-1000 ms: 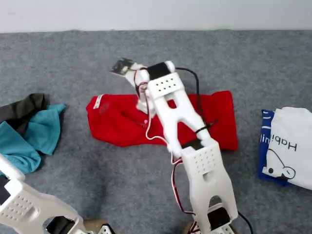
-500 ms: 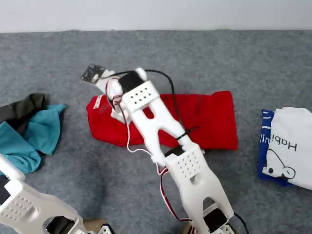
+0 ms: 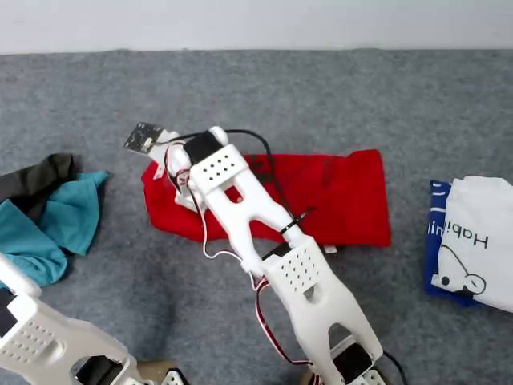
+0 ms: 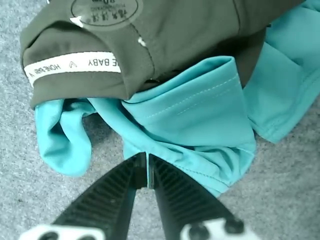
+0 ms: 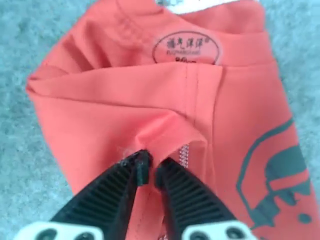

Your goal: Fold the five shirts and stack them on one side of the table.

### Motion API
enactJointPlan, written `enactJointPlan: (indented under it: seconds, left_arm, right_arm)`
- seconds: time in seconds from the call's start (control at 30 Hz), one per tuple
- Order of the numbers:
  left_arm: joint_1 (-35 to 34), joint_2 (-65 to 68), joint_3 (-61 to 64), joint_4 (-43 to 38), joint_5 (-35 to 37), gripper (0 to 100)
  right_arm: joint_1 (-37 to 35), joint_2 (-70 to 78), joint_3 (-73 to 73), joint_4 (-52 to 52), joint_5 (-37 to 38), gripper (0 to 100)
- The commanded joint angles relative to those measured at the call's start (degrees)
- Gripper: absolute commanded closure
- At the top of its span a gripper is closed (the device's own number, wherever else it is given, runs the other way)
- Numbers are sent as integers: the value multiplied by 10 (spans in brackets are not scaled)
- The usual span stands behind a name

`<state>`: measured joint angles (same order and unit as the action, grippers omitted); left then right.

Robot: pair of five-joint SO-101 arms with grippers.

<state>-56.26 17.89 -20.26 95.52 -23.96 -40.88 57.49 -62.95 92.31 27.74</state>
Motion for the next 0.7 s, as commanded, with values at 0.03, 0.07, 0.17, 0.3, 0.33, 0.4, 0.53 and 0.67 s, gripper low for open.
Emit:
enactJointPlan:
  seconds: [0.03,0.07,0.17,0.3,0.33,0.4,0.53,0.67]
  left_arm:
    - [0,-34,-3,-15,1,984]
    - [0,-33,-3,-15,1,984]
    - [0,-33,-3,-15,1,984]
    - [0,-34,-3,-15,1,984]
    - [0,-34,-3,-15,1,984]
    - [0,-34,-3,-15,1,984]
    - [0,-34,-3,-15,1,984]
    - [0,-33,-3,-15,1,984]
  right_arm:
    - [-4,-13,-27,-17,19,985]
    - [-3,-14,-37,-22,19,985]
    - [-1,-10,-90,-36,20,985]
    - [-1,7,-135,-85,35,985]
    - [-2,14,-136,-96,48,985]
    - [-3,29,-138,-118,66,985]
    - [-2,58,-138,-153,72,980]
    - [7,79,-138,-145,72,969]
